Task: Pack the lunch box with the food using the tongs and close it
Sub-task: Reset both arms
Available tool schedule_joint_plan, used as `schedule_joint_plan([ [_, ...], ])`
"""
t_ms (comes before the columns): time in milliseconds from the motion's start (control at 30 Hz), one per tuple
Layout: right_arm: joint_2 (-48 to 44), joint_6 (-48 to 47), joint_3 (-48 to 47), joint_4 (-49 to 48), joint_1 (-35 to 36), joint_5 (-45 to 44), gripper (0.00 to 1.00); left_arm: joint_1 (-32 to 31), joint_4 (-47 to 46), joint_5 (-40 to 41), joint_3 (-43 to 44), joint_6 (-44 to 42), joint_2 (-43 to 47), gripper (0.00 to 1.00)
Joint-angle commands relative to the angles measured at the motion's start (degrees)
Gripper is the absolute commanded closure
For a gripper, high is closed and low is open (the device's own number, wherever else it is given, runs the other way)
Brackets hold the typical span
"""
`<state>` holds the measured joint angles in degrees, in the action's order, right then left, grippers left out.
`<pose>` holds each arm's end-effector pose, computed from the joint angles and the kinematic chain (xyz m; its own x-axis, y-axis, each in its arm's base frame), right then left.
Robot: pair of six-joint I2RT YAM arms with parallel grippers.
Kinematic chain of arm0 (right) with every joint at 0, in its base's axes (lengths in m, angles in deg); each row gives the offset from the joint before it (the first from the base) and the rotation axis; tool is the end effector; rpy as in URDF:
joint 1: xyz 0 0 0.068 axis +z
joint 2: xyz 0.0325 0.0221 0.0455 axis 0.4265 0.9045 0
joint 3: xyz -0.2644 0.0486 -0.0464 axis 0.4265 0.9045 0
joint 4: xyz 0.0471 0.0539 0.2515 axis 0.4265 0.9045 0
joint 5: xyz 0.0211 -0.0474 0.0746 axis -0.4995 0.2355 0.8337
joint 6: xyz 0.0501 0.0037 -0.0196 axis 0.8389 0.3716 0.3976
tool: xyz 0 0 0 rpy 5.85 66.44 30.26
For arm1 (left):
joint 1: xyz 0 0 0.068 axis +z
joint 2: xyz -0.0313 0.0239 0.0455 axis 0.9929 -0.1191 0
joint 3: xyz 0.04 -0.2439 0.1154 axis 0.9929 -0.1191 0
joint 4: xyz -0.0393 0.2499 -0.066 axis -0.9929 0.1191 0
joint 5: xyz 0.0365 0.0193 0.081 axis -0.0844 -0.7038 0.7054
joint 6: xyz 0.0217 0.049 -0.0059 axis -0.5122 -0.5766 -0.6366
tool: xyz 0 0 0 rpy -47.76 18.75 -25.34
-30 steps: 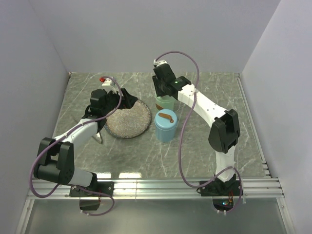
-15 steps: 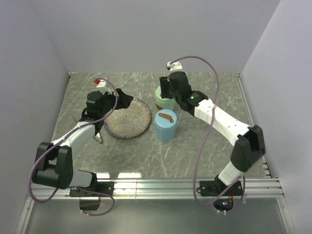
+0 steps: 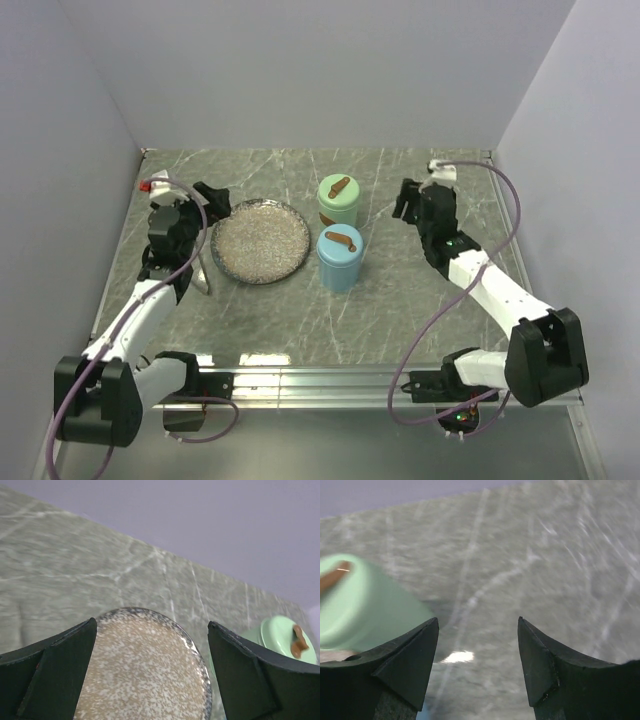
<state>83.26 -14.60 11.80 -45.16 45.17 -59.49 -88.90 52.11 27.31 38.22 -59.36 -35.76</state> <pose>0.2816 0.0919 0.2939 -0.2777 0.1234 -0.9527 -0.0263 0.9904 0.1359 0.2489 -0.0243 0.2818 -0.1071 -0.4894 -0.8655 0.0295 0.8685 -0.4948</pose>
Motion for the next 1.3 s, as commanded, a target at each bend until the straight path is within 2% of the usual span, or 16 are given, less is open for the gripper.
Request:
schedule_joint_plan([
  [0, -4.23, 3.28, 4.94, -6.99, -3.74, -0.09, 0.28, 0.64, 2.26, 8.71, -0.59, 0.92, 3.33, 0.01],
  [200, -9.94, 3.72, 10.31, -7.61, -6.74, -1.32, 0.28, 1.34, 7.1, 7.93, 0.9, -1.01, 5.53, 0.0],
  [367, -15.22, 3.81, 12.25, -7.25, -7.44, 0.96, 0.28, 1.34, 12.45, 7.92, 3.71, -5.06, 7.37, 0.01],
  [600, -16.81, 4.16, 13.48, -7.52, -7.97, 2.63, 0.28, 1.43, 17.29, 7.66, 6.44, -6.2, 8.08, 0.0],
  [1267, -18.12, 4.69, 14.01, -7.08, -8.85, 3.34, 0.28, 1.43, 14.75, 7.75, 3.89, -6.29, 10.98, 0.0],
])
